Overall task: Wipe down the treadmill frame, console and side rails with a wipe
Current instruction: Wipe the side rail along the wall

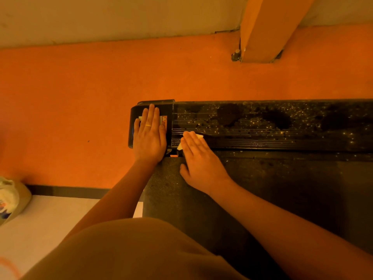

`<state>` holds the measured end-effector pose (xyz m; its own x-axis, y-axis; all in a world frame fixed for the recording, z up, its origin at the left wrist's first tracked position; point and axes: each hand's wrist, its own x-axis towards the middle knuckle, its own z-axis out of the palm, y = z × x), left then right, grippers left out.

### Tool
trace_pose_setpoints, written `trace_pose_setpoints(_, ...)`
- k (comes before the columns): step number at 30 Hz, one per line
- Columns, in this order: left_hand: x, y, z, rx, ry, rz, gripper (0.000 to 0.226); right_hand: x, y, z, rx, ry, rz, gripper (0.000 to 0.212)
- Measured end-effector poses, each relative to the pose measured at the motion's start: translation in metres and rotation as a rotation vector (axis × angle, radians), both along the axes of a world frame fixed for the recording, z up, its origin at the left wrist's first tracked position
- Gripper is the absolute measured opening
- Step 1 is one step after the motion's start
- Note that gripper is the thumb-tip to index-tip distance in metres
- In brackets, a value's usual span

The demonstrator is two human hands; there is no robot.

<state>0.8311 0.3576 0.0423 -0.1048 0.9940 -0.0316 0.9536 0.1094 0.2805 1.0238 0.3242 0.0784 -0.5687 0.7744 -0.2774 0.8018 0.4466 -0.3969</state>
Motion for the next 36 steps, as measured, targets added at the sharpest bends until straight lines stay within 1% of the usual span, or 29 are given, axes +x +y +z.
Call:
trace_pose_setpoints(2, 0.000, 0.000, 0.000, 0.002, -0.001, 0.000, 0.061, 0.002, 0.002, -0.001, -0.017, 0.002, 0.018, 0.072)
trace_pose_setpoints(4, 0.000, 0.000, 0.000, 0.004, -0.003, 0.002, 0.060, 0.025, 0.003, -0.004, -0.019, 0.009, 0.029, 0.070)
trace_pose_setpoints(6, -0.001, 0.000, 0.000, -0.003, -0.007, 0.002, 0.059, 0.056, 0.001, -0.005, -0.004, 0.001, -0.014, 0.069)
trace_pose_setpoints(8, 0.000, -0.001, 0.001, -0.001, -0.006, 0.002, 0.058, 0.076, -0.001, -0.002, -0.014, -0.054, -0.055, 0.072)
trace_pose_setpoints(11, 0.000, 0.000, 0.001, 0.000, -0.001, 0.002, 0.059, 0.055, 0.001, 0.003, -0.033, -0.038, -0.082, 0.077)
trace_pose_setpoints(13, 0.001, 0.000, 0.000, -0.003, 0.010, 0.006, 0.059, 0.032, 0.004, 0.005, -0.039, -0.014, -0.072, 0.078)
trace_pose_setpoints(15, 0.000, 0.000, 0.000, 0.003, 0.013, 0.003, 0.059, 0.027, 0.006, 0.004, -0.049, -0.001, -0.063, 0.077)
trace_pose_setpoints(18, 0.001, 0.000, 0.001, 0.003, 0.006, 0.001, 0.059, 0.057, 0.000, -0.002, -0.032, -0.011, -0.056, 0.074)
trace_pose_setpoints(22, 0.001, 0.000, 0.002, 0.011, -0.006, 0.003, 0.059, 0.123, -0.004, -0.006, 0.034, -0.120, -0.122, 0.074)
trace_pose_setpoints(25, 0.001, 0.001, 0.000, 0.018, -0.008, 0.000, 0.059, 0.138, -0.004, -0.006, 0.050, -0.125, -0.167, 0.074)
trace_pose_setpoints(29, 0.000, 0.000, -0.002, 0.014, 0.003, 0.007, 0.059, 0.123, -0.013, -0.008, 0.058, -0.073, -0.212, 0.073)
trace_pose_setpoints(33, 0.002, 0.000, 0.002, -0.002, -0.001, 0.006, 0.059, 0.080, -0.012, -0.010, 0.073, -0.048, -0.056, 0.074)
trace_pose_setpoints(36, 0.000, 0.000, 0.003, -0.015, -0.007, -0.003, 0.060, 0.030, -0.003, -0.006, 0.031, -0.009, 0.027, 0.075)
